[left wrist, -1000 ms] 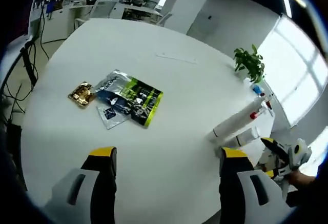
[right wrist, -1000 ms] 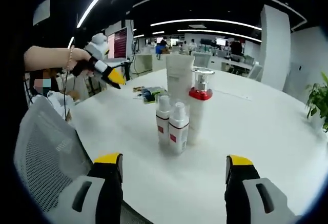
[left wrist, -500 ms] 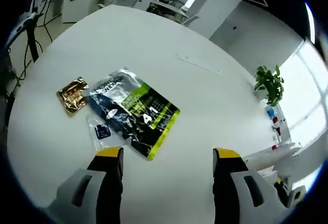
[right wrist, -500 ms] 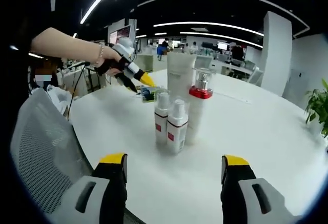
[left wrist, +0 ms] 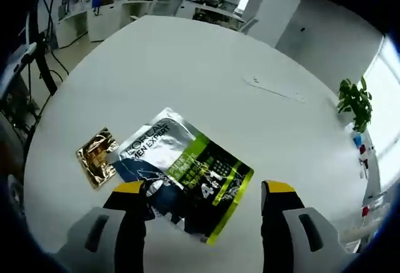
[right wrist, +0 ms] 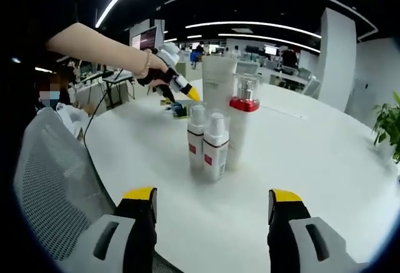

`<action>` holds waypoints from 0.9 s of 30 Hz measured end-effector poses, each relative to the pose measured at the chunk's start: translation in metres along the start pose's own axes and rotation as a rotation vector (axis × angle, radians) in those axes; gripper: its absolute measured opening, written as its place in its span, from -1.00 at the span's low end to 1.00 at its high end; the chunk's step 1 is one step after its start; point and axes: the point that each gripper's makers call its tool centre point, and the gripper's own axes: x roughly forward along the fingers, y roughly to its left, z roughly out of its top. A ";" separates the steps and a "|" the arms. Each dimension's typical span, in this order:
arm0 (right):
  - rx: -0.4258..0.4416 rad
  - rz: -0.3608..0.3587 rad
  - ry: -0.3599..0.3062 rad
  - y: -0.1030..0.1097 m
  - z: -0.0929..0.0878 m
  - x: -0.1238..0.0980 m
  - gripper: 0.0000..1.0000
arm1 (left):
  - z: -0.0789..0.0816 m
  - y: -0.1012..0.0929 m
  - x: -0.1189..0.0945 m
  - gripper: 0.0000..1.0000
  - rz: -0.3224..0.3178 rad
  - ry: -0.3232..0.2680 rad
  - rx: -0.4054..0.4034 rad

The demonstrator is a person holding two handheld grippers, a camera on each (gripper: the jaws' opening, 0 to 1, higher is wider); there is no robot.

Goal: Arrange the skincare products in the storage area until every visible bottle or jar stands upright without overlapping.

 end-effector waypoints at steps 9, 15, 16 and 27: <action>0.011 -0.005 0.022 -0.001 -0.004 0.001 0.53 | -0.001 0.014 0.022 0.30 0.123 0.032 0.127; 0.016 -0.002 0.038 -0.001 -0.008 0.002 0.51 | -0.003 0.009 0.024 0.25 0.129 0.009 0.246; 0.018 -0.001 0.037 -0.001 -0.008 0.002 0.51 | -0.001 0.009 0.024 0.22 0.125 0.002 0.254; 0.024 0.010 0.050 0.001 -0.011 0.003 0.49 | 0.009 0.010 0.031 -0.23 0.092 -0.014 0.293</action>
